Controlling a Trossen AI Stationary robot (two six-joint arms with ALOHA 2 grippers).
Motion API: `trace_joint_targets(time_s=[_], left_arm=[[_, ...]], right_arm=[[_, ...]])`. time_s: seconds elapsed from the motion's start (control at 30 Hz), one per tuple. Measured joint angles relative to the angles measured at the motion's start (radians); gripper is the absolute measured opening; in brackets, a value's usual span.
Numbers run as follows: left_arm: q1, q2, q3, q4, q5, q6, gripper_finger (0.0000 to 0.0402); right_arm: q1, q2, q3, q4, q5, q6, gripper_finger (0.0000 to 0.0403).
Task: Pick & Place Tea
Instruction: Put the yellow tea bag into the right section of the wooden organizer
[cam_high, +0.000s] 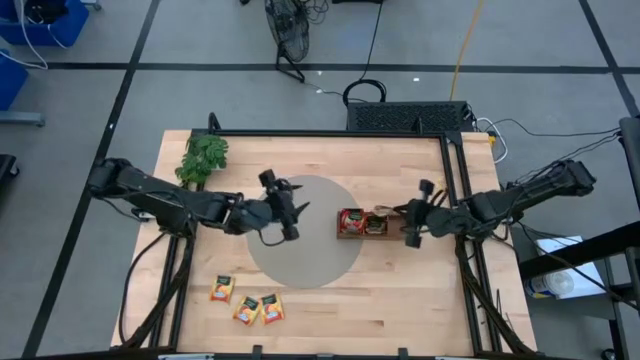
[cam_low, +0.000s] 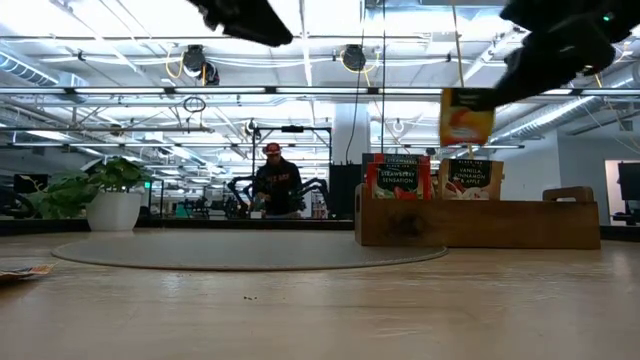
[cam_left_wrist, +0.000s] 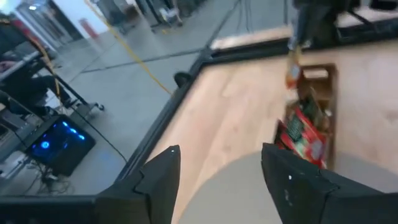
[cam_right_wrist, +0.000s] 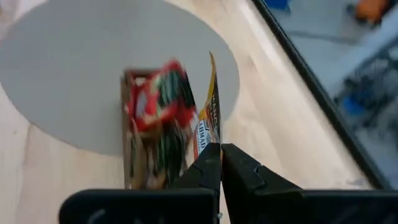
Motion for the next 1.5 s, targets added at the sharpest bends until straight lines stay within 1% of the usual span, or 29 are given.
trace_joint_targets(time_s=[0.07,0.13,0.2,0.27,0.4,0.57,0.7,0.83,0.93,1.03,1.17,1.5], left_arm=[[0.016,-0.030,-0.062,0.071,0.001,0.003,0.0219],[0.031,-0.045,-0.090,0.123,0.002,0.002,0.0219],[0.040,-0.059,-0.114,0.107,0.001,0.000,0.0220],[0.050,-0.059,-0.120,0.115,0.002,-0.010,0.0220],[0.056,-0.058,-0.124,0.104,0.006,-0.035,0.0219],[0.056,-0.058,-0.124,0.126,0.014,-0.032,0.0223],[0.056,-0.058,-0.124,0.132,0.015,-0.031,0.0219],[0.056,-0.058,-0.124,0.132,0.015,-0.031,0.0221],[0.056,-0.058,-0.124,0.136,0.015,-0.033,0.0223],[0.056,-0.058,-0.124,0.141,0.015,-0.034,0.0220],[0.056,-0.058,-0.124,0.142,0.016,-0.050,0.0220],[0.056,-0.058,-0.123,0.143,0.016,-0.053,0.0220]], right_arm=[[0.015,-0.026,0.000,-0.080,0.011,0.083,0.0000],[0.023,-0.042,0.000,-0.166,0.008,0.156,0.0000],[0.023,-0.042,0.000,-0.229,0.007,0.214,0.0000],[0.023,-0.039,-0.001,-0.297,-0.023,0.264,0.0000],[0.023,-0.024,-0.002,-0.357,-0.070,0.343,0.0000],[0.023,-0.005,-0.031,-0.345,-0.098,0.363,0.0000],[0.023,0.004,-0.093,-0.295,-0.098,0.394,0.0000],[0.023,0.006,-0.170,-0.162,-0.099,0.375,0.0000],[0.023,0.006,-0.226,-0.035,-0.097,0.316,0.0000],[0.021,0.006,-0.263,0.026,-0.092,0.289,0.0000],[0.021,0.006,-0.276,0.029,-0.075,0.289,0.0000],[0.021,0.006,-0.254,0.011,0.044,0.224,0.0000]])
